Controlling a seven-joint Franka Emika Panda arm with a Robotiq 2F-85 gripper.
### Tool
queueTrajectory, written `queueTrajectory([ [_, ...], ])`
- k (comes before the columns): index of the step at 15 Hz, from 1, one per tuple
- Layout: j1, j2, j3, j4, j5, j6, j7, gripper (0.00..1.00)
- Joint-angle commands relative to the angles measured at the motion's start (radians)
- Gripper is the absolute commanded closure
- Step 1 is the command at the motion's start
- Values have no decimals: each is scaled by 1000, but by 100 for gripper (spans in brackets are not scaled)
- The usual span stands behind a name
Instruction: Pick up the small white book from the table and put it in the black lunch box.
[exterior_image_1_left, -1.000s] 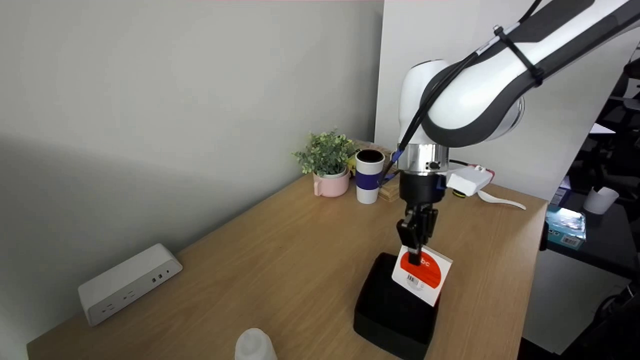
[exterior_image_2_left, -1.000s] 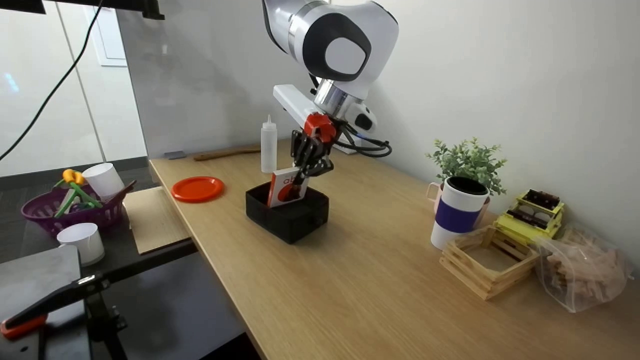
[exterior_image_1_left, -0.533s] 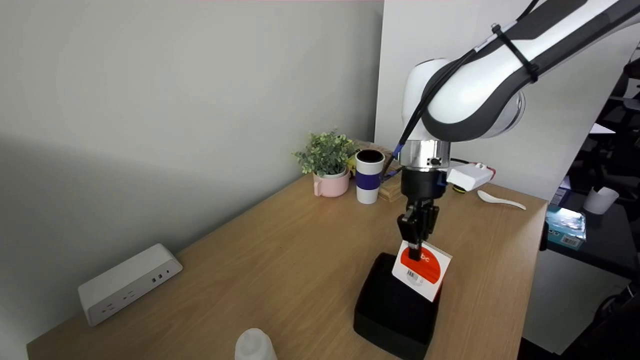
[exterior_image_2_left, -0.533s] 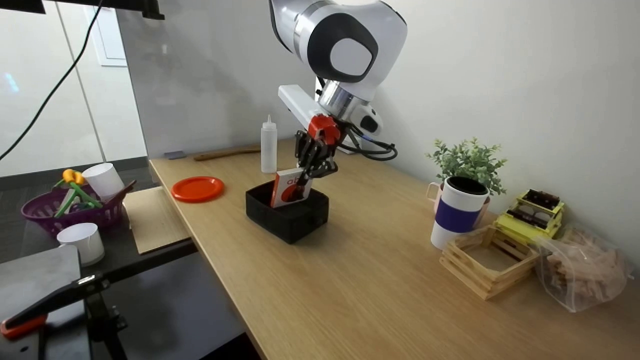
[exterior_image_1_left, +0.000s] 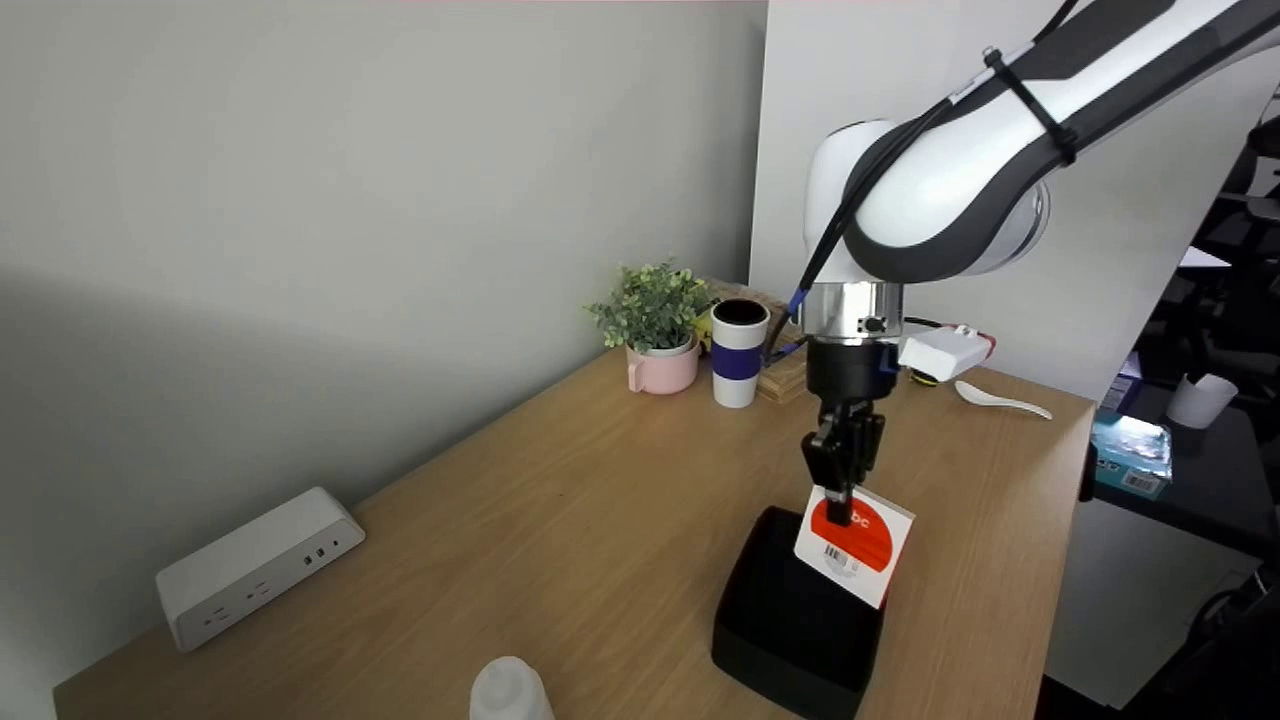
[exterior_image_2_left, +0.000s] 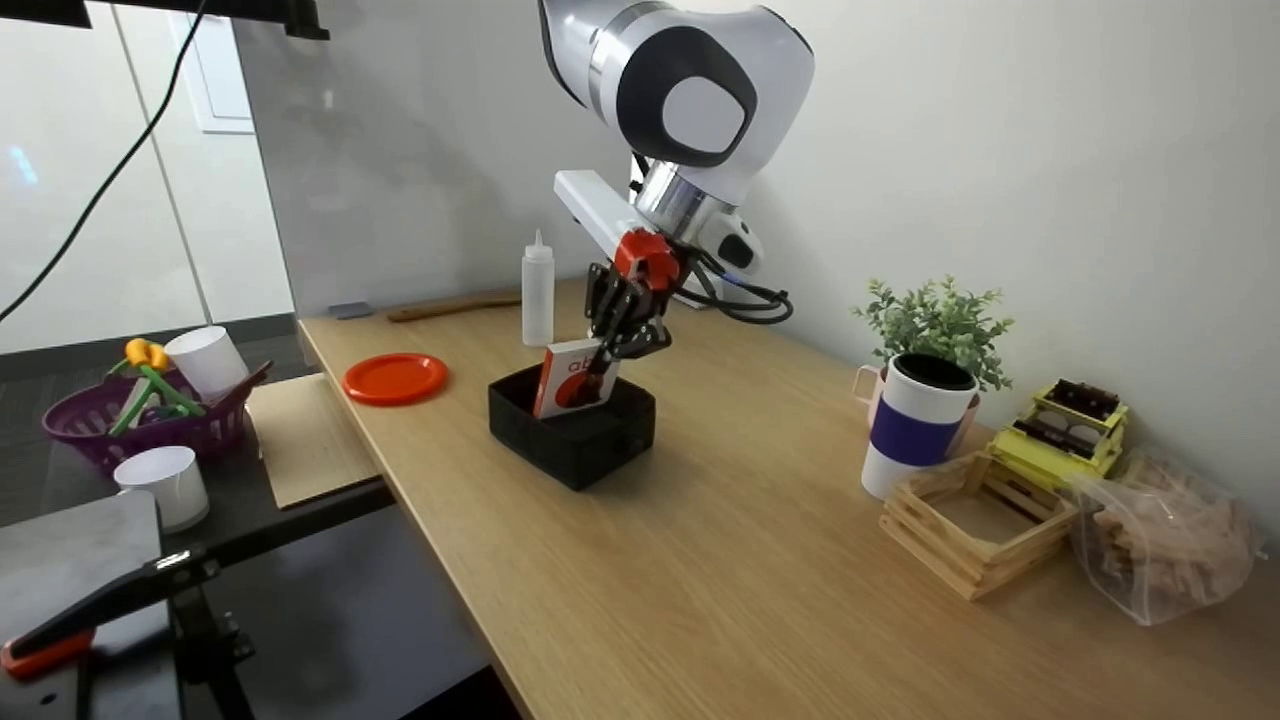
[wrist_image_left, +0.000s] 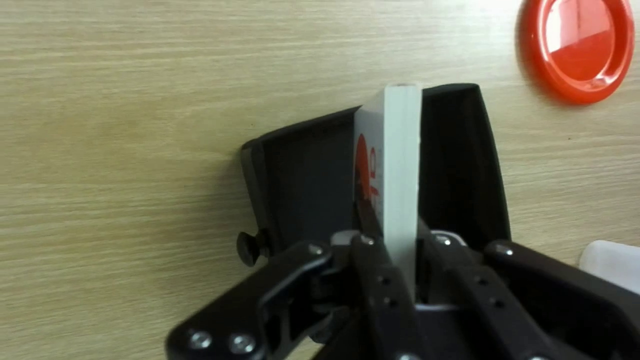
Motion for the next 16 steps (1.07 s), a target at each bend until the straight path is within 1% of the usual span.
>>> queueTrajectory([
  [1,2,20,-13,41,-18,-64,9,96],
  [4,-2,36,-20,66,-15,-98,7,96],
  [8,-2,49,-23,86,-10,-115,2,96],
  [16,-1,53,-17,89,2,-103,1,96],
])
